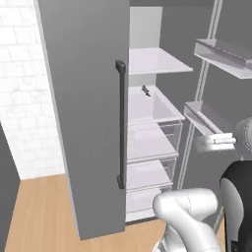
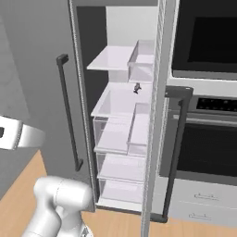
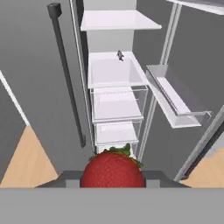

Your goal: Take the strawberry from the fridge and place it on top of the pancake, located on the dining counter.

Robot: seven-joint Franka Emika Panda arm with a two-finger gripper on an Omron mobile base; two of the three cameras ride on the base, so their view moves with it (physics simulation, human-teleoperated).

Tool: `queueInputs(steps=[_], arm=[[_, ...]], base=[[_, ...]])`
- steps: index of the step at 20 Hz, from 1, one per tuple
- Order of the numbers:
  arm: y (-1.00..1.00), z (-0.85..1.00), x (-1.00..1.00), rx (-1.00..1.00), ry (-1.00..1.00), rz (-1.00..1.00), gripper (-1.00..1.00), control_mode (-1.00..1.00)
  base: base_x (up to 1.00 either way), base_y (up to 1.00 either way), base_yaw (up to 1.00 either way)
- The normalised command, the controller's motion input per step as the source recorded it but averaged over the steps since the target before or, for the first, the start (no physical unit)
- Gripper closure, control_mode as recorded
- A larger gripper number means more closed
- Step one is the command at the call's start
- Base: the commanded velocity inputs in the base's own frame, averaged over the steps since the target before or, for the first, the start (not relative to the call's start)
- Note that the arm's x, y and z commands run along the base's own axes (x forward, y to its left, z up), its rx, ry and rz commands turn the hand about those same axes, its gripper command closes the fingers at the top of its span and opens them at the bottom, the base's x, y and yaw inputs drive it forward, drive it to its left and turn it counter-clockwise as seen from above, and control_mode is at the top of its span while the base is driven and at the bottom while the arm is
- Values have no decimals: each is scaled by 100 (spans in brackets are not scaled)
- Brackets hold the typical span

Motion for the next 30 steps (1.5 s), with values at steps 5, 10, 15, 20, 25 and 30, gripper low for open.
queueInputs(steps=[5,10,15,20,25,30], arm=[[0,0,0,0,0,0,100,100],[0,0,0,0,0,0,100,100],[0,0,0,0,0,0,100,100],[0,0,0,0,0,0,100,100],[0,0,0,0,0,0,100,100],[0,0,0,0,0,0,100,100]], base=[[-79,-57,-30],[-1,-48,-78],[5,-48,-75],[14,-75,-66],[15,-80,-65],[48,-69,-51]])
